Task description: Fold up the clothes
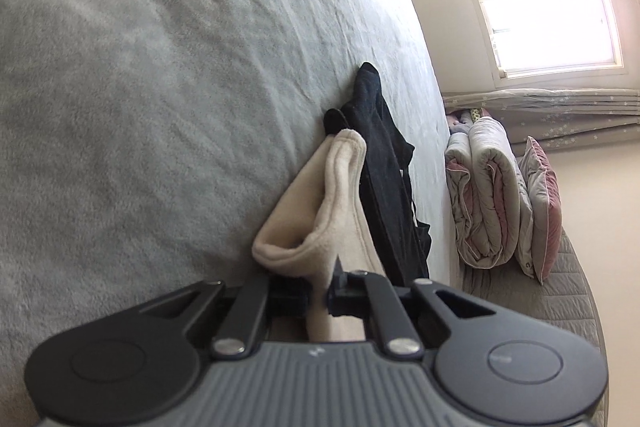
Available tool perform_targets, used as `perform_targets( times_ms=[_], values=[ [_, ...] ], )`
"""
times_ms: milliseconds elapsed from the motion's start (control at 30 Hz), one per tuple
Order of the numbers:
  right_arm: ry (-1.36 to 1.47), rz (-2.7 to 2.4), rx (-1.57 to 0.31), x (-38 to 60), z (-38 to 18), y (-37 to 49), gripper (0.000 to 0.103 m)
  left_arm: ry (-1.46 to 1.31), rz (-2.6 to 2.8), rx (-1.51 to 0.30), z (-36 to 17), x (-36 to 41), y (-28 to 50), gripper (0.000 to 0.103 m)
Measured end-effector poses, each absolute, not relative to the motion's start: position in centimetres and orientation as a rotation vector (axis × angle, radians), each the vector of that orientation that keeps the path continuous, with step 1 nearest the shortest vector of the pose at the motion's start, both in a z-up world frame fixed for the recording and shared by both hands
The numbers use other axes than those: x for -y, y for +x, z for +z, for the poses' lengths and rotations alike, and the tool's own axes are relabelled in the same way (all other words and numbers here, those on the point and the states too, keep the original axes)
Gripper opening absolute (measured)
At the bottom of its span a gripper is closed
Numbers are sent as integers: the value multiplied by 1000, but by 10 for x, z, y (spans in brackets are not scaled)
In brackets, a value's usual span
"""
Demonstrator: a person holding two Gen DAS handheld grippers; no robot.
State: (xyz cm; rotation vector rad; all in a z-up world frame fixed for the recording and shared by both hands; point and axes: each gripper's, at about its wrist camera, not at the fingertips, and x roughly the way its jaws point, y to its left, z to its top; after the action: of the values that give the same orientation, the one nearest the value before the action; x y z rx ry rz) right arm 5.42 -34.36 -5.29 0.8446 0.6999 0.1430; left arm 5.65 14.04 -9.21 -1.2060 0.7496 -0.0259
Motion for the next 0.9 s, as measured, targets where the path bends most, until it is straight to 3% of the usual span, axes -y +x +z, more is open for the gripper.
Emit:
perform_targets(
  times_ms=[367, 600, 900],
  values=[
    [944, 135, -709, 350, -49, 2, 11, -1052, -53, -710, -56, -149, 5, 6],
    [993, 119, -737, 356, -56, -46, 11, -1005, -84, -752, -54, -148, -57, 6],
    [861, 86, -755, 351, -54, -92, 8, -976, -44, -750, -71, -168, -121, 2]
  ],
)
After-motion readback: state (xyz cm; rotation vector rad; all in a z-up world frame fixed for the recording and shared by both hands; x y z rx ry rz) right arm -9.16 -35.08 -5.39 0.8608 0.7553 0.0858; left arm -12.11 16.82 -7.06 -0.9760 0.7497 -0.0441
